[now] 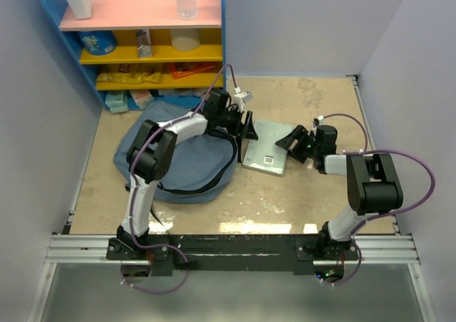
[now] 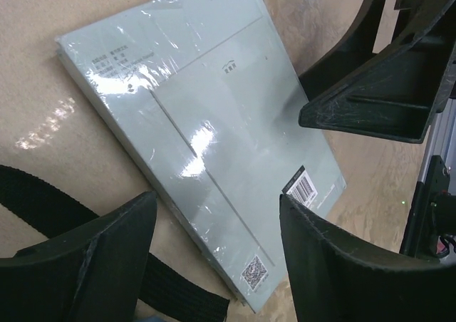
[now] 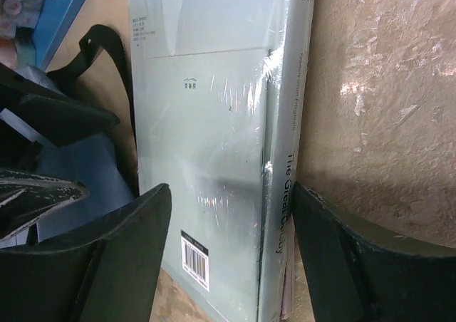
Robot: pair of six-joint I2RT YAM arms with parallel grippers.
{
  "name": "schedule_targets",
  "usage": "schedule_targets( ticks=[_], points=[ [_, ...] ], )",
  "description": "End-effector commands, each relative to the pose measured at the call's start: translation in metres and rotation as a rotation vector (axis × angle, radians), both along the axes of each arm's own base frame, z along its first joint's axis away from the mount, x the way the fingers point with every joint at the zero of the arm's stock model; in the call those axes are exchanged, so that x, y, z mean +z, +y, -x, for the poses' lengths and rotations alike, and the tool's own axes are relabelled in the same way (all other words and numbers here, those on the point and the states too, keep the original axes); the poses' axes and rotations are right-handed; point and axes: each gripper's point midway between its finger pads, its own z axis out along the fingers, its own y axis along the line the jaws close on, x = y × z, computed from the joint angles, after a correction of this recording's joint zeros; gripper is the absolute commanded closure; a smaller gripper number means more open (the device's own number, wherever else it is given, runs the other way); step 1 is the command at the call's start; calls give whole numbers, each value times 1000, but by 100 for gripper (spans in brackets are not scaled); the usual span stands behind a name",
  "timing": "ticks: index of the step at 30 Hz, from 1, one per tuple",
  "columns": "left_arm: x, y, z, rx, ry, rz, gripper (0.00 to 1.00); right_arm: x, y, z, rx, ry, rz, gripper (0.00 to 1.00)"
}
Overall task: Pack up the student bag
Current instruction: Move the book to the center of the board, then pick up the book from the center of the board.
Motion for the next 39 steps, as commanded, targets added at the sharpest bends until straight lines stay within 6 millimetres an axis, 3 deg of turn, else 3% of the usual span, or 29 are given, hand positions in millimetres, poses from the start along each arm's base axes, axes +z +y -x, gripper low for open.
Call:
schedule_targets(
  ticks=[1,13,28,39],
  points=[
    [-3,-8,11,-41,9,2,27,-40,-5,34,-8,164,38,28],
    [-27,-3,3,23,-4,-113,26,-36,-7,33,-13,152,20,28],
    [-5,-32,24,-62,-19,-43,26,-40,-7,35,-13,154,-3,28],
    [0,-8,17,-13,-52,-97,26,-40,-7,37,-10,152,-16,28]
  ],
)
